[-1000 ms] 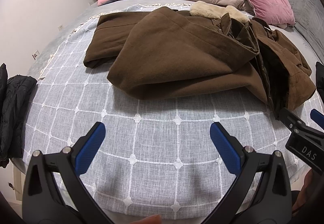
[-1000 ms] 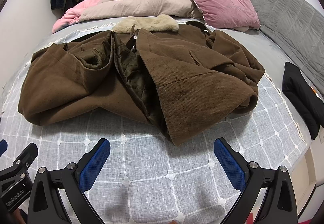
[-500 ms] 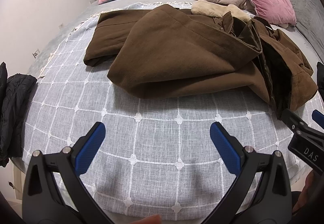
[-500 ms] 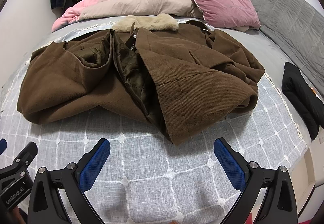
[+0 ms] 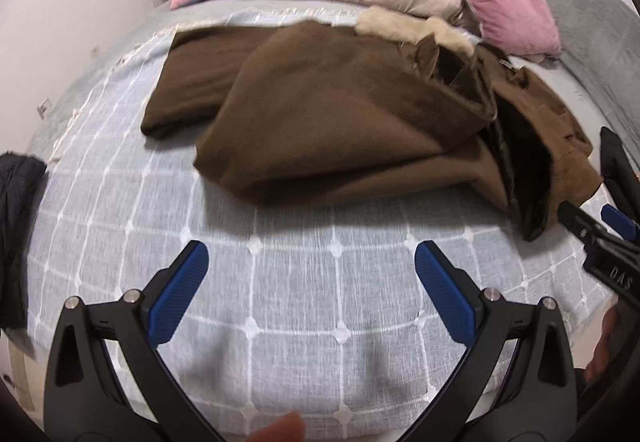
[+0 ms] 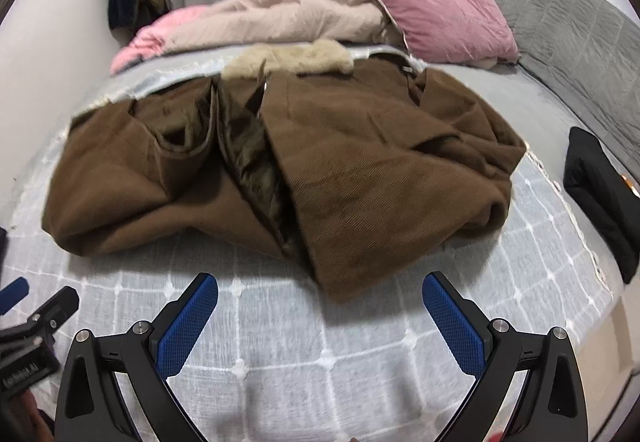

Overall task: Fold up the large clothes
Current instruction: 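Grasp the coat hem with the left tool while the right tool grasps the coat front, lift and shake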

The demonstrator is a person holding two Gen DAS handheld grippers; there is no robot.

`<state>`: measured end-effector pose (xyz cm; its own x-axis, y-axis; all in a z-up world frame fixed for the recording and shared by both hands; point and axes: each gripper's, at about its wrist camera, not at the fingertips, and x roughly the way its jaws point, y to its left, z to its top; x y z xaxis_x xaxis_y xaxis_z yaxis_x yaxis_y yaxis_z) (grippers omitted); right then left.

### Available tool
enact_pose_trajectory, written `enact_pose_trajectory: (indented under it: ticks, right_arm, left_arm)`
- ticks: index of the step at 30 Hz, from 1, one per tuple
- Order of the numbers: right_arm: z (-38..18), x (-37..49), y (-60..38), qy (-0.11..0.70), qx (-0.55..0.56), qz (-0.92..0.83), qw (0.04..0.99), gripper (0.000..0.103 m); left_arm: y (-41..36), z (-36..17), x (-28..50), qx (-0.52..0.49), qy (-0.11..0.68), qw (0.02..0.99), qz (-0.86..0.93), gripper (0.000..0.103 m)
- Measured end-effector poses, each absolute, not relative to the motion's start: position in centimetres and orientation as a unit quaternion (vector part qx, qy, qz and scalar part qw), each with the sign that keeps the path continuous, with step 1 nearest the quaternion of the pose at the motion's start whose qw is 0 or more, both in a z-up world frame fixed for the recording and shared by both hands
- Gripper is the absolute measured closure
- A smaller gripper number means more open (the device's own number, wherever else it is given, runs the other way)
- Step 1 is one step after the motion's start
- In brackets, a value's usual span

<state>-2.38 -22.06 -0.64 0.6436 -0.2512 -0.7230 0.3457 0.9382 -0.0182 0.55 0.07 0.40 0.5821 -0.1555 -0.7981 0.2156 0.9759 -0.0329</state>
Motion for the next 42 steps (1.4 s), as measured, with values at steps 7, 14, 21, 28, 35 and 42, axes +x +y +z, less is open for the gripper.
enact_pose_trajectory:
  ticks: [7, 14, 21, 28, 35, 42]
  right_arm:
    - [1.4, -2.6, -29.1, 0.403, 0.147, -0.168, 0.888, 0.000]
    - [3.2, 0.0, -28.9, 0.406, 0.161, -0.116, 0.892, 0.000]
    - [-2.4, 4.4, -25.7, 0.438, 0.098, -0.127, 0.885, 0.020]
    - [-3.6, 6.2, -26.4, 0.415, 0.057, -0.163, 0.893, 0.081]
    - [1.4, 0.3, -31.3, 0.339, 0.131, -0.161, 0.918, 0.094]
    - [6.6, -7.2, -36.0, 0.285, 0.160, -0.208, 0.922, 0.095]
  left_arm:
    - [1.2, 2.6, 4.2, 0.029, 0.457, 0.880, -0.127, 0.001]
    - [2.1, 2.8, 9.5, 0.024, 0.419, 0.900, -0.114, 0.001]
    - [1.5, -1.5, 13.9, -0.012, 0.411, 0.895, -0.175, 0.011]
    - [0.4, -1.8, 13.8, -0.048, 0.422, 0.876, -0.229, 0.087]
    - [2.9, 2.7, 8.8, -0.059, 0.366, 0.896, -0.245, 0.094]
    - [7.0, 4.9, 4.6, -0.062, 0.361, 0.899, -0.238, 0.094]
